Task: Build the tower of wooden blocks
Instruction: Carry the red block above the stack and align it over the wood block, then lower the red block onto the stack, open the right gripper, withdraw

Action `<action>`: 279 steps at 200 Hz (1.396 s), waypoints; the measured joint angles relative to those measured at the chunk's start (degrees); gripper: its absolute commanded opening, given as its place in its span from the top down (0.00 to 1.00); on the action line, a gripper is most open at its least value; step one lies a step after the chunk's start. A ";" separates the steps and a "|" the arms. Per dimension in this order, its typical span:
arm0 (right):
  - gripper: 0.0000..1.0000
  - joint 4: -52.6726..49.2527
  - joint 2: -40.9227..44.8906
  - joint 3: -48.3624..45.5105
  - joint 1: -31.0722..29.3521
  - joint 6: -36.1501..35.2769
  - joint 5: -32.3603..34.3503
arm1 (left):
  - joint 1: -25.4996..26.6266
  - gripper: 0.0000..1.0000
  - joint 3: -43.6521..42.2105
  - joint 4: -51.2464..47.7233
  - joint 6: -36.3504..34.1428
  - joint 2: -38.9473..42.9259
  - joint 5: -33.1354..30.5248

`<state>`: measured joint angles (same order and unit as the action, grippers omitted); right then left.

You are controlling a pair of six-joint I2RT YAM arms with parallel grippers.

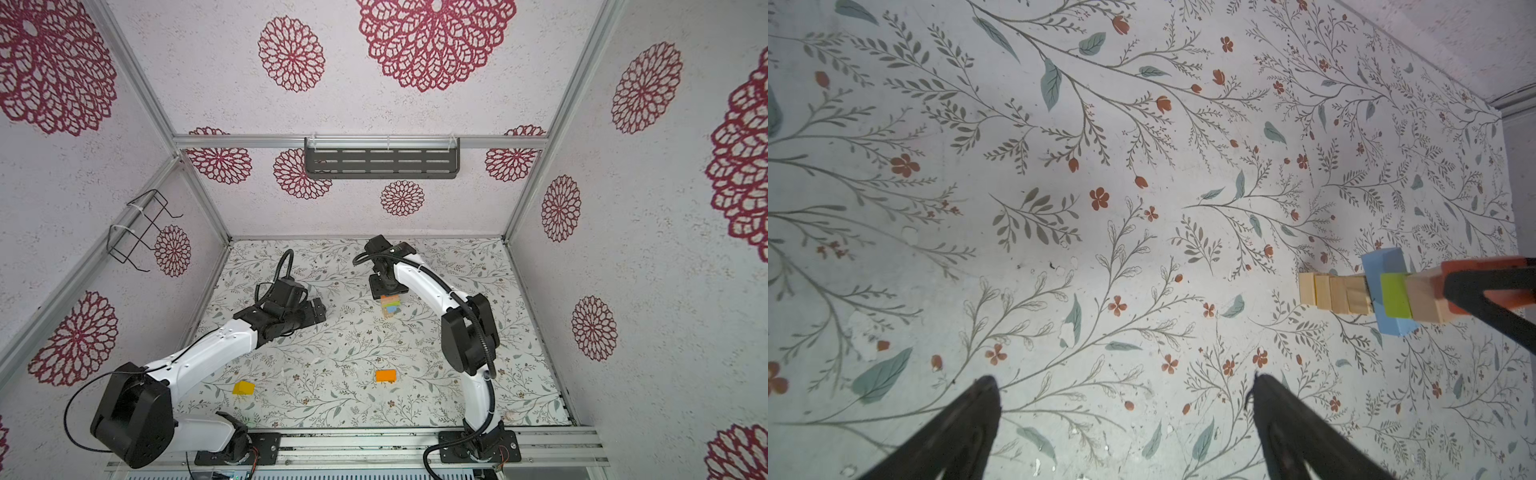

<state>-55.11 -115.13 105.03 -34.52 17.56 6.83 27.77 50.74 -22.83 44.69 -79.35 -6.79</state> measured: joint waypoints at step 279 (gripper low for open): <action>0.01 0.46 8.55 -6.03 -0.09 0.15 2.56 | 1.20 0.03 2.75 -0.17 -0.31 -0.42 -0.31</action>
<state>-54.65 -106.59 99.00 -34.61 17.72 9.39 28.97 53.49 -23.00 44.38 -79.77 -7.09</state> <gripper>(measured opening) 0.943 0.974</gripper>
